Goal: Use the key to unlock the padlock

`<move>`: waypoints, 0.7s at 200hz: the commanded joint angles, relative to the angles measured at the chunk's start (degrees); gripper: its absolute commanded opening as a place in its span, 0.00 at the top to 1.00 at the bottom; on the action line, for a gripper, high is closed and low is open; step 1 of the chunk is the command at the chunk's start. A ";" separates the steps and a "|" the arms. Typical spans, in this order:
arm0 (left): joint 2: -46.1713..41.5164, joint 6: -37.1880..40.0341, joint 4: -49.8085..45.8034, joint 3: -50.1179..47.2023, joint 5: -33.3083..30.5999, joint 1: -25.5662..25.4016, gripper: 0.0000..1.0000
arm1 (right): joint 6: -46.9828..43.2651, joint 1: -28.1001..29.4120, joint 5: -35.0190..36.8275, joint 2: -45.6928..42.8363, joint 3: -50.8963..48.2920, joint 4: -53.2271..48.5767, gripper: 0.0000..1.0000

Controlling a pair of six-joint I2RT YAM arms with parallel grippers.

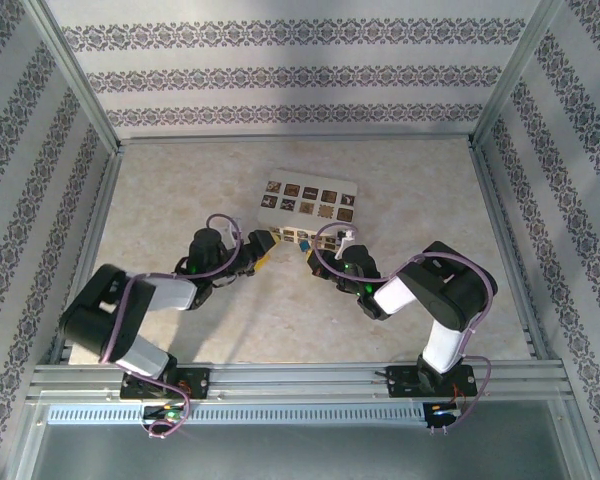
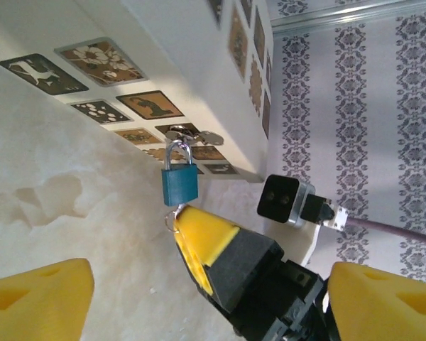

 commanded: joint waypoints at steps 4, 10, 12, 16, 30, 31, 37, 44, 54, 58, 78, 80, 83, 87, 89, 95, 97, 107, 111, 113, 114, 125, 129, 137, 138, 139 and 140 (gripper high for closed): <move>7.21 -8.64 18.47 -0.55 1.78 -0.23 0.19 | 1.71 0.97 -1.33 -1.77 0.89 0.52 1.00; 9.21 -9.71 20.83 -0.25 1.78 -0.52 0.21 | 1.64 1.00 -1.28 -1.85 0.87 0.36 1.00; 9.78 -10.21 21.64 -0.08 1.77 -0.63 0.21 | 1.60 0.93 -1.28 -1.82 0.89 0.36 1.00; 11.06 -10.94 23.16 0.21 1.72 -0.87 0.22 | 1.60 0.96 -1.28 -1.86 0.89 0.28 1.00; 14.70 -12.95 27.31 1.28 1.20 -2.31 0.23 | 1.59 0.93 -1.19 -2.12 0.91 -0.20 1.00; 14.93 -13.05 27.48 1.34 1.13 -2.38 0.23 | 1.63 0.92 -1.19 -2.12 0.93 -0.23 1.00; 16.11 -13.38 28.22 1.70 0.68 -2.99 0.24 | 1.55 1.00 -1.19 -2.30 0.95 -0.47 1.00; 17.32 -13.59 29.09 1.93 0.17 -3.56 0.24 | 1.50 1.00 -1.10 -2.43 0.97 -0.75 1.00; 18.73 -13.77 29.69 2.25 -0.34 -4.07 0.25 | 1.28 1.01 -1.02 -2.63 1.04 -1.11 1.00; 19.16 -13.85 30.03 2.29 -0.57 -4.24 0.25 | 1.19 0.98 -1.02 -2.72 1.08 -1.28 1.00; 20.92 -14.38 31.09 2.59 -1.63 -4.72 0.28 | 1.11 1.09 -1.02 -2.83 1.10 -1.64 1.00; 21.06 -14.38 31.09 2.63 -1.79 -4.78 0.28 | 1.12 1.02 -1.02 -2.85 1.10 -1.65 1.00; 21.34 -14.36 31.08 2.72 -2.01 -4.93 0.29 | 1.16 1.08 -1.02 -2.84 1.12 -1.66 1.00; 21.51 -14.34 31.08 2.92 -2.36 -5.16 0.29 | 1.13 1.07 -0.93 -2.75 1.12 -1.66 1.00; 21.71 -14.42 31.08 3.04 -2.48 -5.24 0.30 | 1.08 1.08 -0.93 -2.75 1.10 -1.70 1.00; 22.11 -14.46 31.08 3.52 -2.67 -5.50 0.31 | 1.12 0.97 -0.93 -2.75 1.04 -1.75 1.00; 22.33 -14.51 31.08 3.70 -2.75 -5.61 0.31 | 1.14 1.02 -0.91 -2.75 0.97 -1.75 1.00; 23.19 -14.56 31.10 4.49 -3.13 -6.13 0.33 | 1.23 0.99 -0.89 -2.75 0.95 -1.75 1.00; 23.59 -14.64 31.09 4.84 -3.20 -6.24 0.33 | 1.15 0.99 -0.93 -2.79 1.01 -1.75 1.00; 23.77 -14.69 31.09 5.02 -3.24 -6.37 0.33 | 1.19 0.93 -0.91 -2.78 0.96 -1.75 1.00; 23.86 -14.71 31.08 5.02 -3.29 -6.39 0.33 | 1.17 0.97 -0.92 -2.85 1.00 -1.75 1.00; 24.75 -14.87 31.13 6.05 -3.15 -6.75 0.35 | 1.28 0.96 -1.02 -2.99 1.09 -1.75 1.00; 25.05 -14.97 31.12 6.39 -3.03 -6.84 0.36 | 1.24 0.94 -1.08 -3.01 1.06 -1.75 1.00; 25.50 -15.14 31.13 6.98 -3.07 -7.06 0.37 | 1.26 0.92 -1.15 -3.09 1.05 -1.83 1.00; 25.56 -15.16 31.11 7.05 -3.12 -7.09 0.37 | 1.25 0.96 -1.17 -3.14 1.05 -1.88 1.00; 25.59 -15.21 31.14 7.05 -3.14 -7.10 0.37 | 1.24 0.98 -1.18 -3.16 1.04 -1.90 1.00; 25.65 -15.24 31.11 7.09 -3.15 -7.11 0.37 | 1.28 0.95 -1.19 -3.17 1.04 -1.91 1.00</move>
